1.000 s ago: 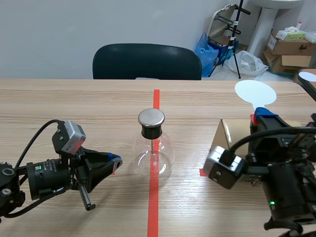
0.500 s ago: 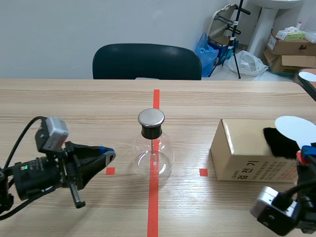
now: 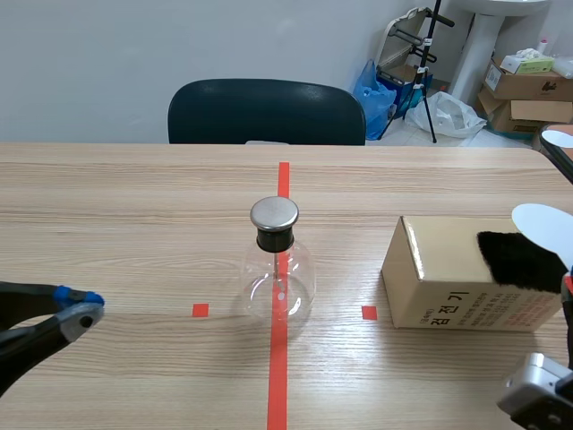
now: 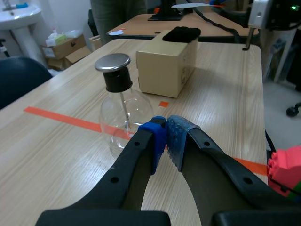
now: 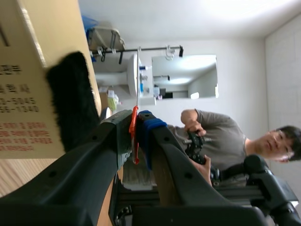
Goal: Do the electroscope experiment
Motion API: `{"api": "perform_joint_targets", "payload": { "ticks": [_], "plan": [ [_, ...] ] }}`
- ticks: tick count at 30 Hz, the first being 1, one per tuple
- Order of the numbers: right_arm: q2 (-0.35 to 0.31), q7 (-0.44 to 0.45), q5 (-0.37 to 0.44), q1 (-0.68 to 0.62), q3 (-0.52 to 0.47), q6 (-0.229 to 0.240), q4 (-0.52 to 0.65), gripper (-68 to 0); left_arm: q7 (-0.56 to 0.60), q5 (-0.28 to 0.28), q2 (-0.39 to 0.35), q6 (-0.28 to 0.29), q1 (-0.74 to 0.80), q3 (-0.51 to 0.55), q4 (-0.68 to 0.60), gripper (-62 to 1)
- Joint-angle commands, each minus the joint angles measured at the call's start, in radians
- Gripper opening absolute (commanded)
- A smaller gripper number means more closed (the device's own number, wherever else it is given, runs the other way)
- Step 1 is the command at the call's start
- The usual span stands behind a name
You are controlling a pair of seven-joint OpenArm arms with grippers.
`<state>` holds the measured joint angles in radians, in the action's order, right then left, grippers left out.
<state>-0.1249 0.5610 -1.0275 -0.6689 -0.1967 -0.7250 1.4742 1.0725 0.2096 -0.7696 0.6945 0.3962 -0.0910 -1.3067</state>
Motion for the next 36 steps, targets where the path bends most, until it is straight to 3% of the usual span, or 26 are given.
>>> {"api": "perform_joint_targets", "payload": {
  "ticks": [1, 4, 8, 15, 18, 23, 24, 32, 36],
  "plan": [
    [-0.013, 0.015, 0.011, 0.032, -0.016, -0.058, -0.029, -66.5, 0.026, 0.013, 0.006, 0.002, 0.051, 0.035, -0.022, -56.7],
    [-0.014, 0.047, 0.012, 0.069, -0.034, -0.058, -0.093, -66.5, 0.062, 0.053, 0.004, 0.002, 0.151, 0.117, -0.078, -56.7],
    [-0.026, 0.092, 0.056, 0.106, -0.04, -0.058, -0.151, -66.5, 0.061, 0.065, 0.004, 0.002, 0.238, 0.19, -0.131, -56.7],
    [-0.038, 0.129, 0.094, 0.154, -0.041, -0.058, -0.221, -66.5, 0.061, 0.076, 0.004, 0.002, 0.271, 0.231, -0.154, -55.8],
    [-0.038, 0.145, 0.097, 0.169, -0.041, -0.058, -0.253, -66.5, 0.061, 0.076, 0.004, 0.002, 0.271, 0.231, -0.154, -43.6],
    [-0.038, 0.145, 0.096, 0.171, -0.04, -0.058, -0.286, -66.5, 0.061, 0.075, 0.004, 0.002, 0.271, 0.232, -0.154, -2.7],
    [-0.038, 0.142, 0.092, 0.17, -0.04, -0.058, -0.293, -66.5, 0.061, 0.075, 0.004, 0.002, 0.271, 0.232, -0.154, 1.4],
    [-0.039, 0.059, 0.046, 0.17, -0.041, -0.058, -0.305, -66.5, 0.065, 0.064, 0.004, 0.002, 0.271, 0.232, -0.154, 1.4],
    [-0.039, 0.078, 0.014, 0.171, -0.04, -0.058, -0.305, -66.5, 0.061, 0.064, 0.004, 0.002, 0.271, 0.232, -0.154, 1.4]
  ]
}}
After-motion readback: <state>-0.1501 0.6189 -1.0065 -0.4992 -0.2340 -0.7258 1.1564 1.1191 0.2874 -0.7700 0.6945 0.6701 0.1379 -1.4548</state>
